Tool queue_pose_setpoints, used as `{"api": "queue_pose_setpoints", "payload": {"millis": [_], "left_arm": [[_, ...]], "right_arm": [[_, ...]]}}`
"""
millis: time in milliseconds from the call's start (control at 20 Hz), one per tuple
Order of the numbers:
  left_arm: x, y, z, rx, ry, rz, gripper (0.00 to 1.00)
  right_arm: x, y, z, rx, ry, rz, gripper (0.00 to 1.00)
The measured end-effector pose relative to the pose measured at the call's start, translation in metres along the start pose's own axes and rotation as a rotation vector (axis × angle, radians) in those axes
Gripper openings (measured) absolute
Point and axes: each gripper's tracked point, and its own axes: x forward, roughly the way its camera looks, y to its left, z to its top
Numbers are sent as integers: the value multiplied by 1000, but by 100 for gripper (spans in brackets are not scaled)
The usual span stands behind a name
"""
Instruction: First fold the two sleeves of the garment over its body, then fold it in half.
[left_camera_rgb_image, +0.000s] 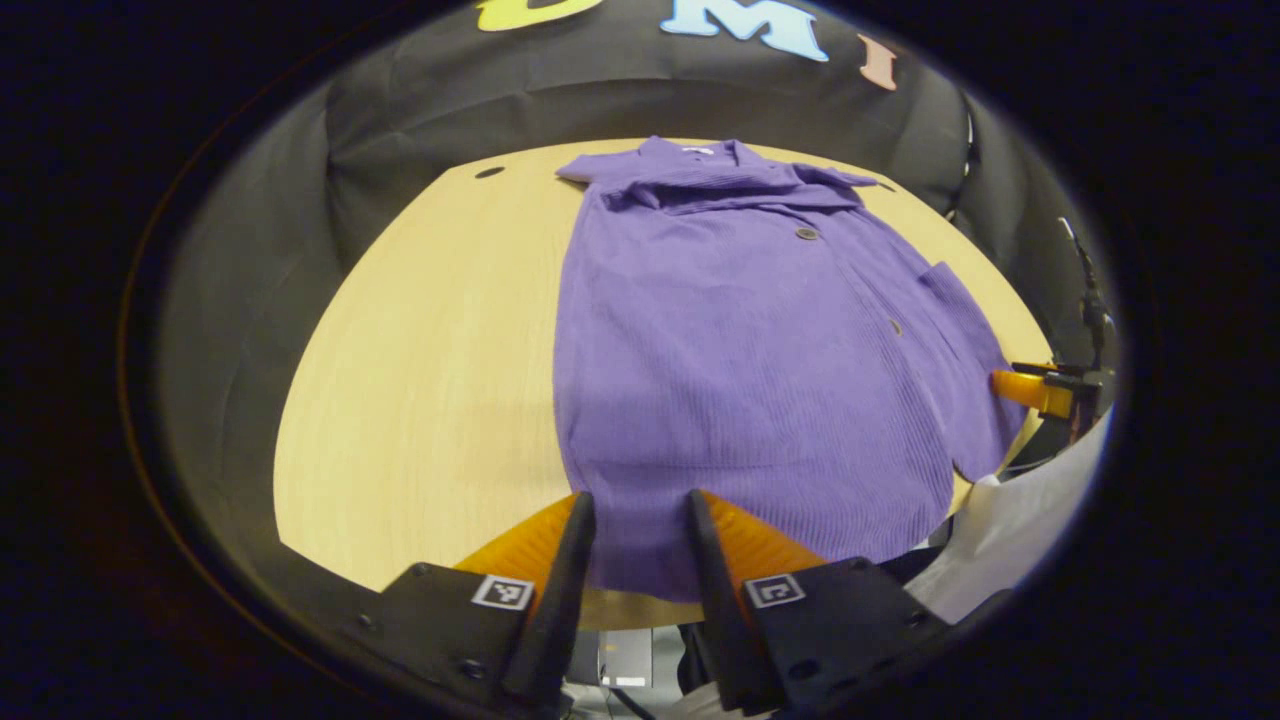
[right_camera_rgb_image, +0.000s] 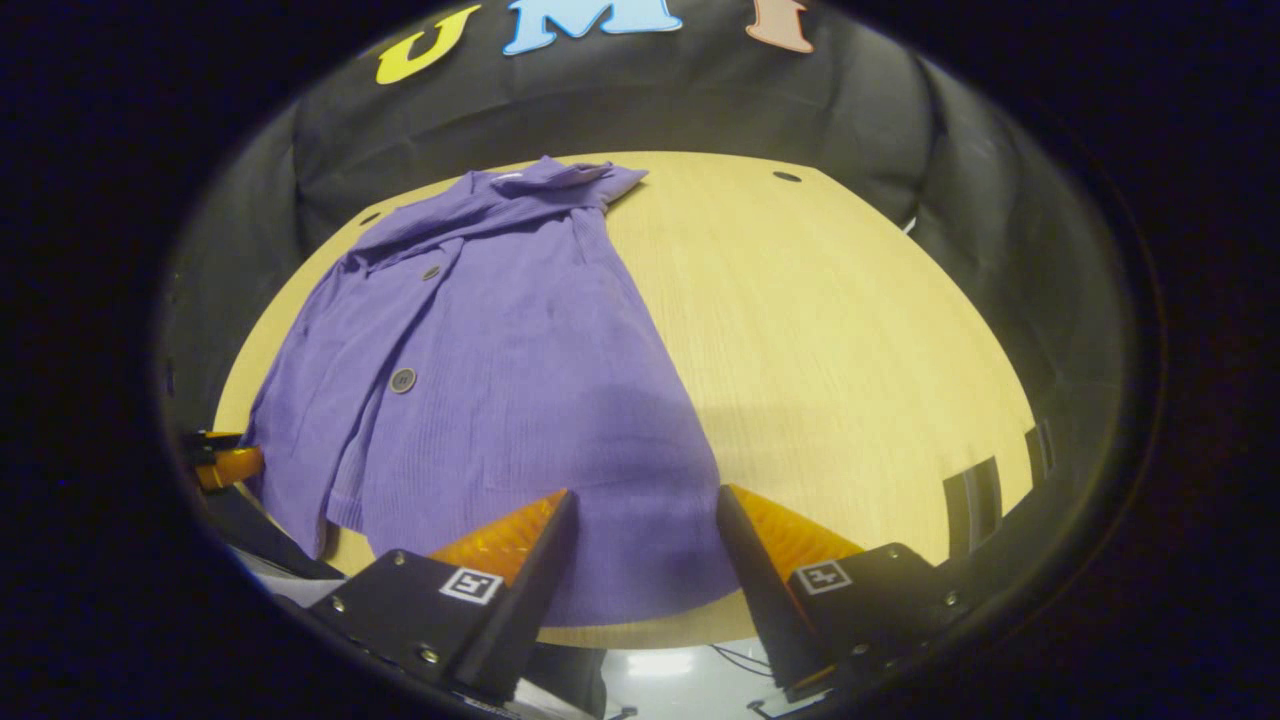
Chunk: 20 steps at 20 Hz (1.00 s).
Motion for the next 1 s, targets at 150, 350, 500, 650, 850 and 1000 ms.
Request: {"api": "queue_pose_setpoints", "payload": {"millis": [150, 350, 500, 650, 850, 1000], "left_arm": [[2, -7, 3, -7, -4, -13, 34], [1, -7, 2, -54, 9, -19, 11], [3, -8, 5, -62, 0, -24, 11], [1, -19, 15, -118, 0, -81, 7], [-10, -32, 32, -173, -20, -150, 7], [-18, -40, 53, -171, -64, -180, 7]], "right_arm": [[1, 3, 1, 17, 0, 20, 67], [2, 8, 4, 40, 9, 42, 31], [-3, 6, 6, 78, 11, 52, 12], [-1, 10, 9, 155, 23, 82, 4], [-15, 15, 28, 227, -2, 145, 3], [-26, 21, 45, 222, -40, 181, 3]]}}
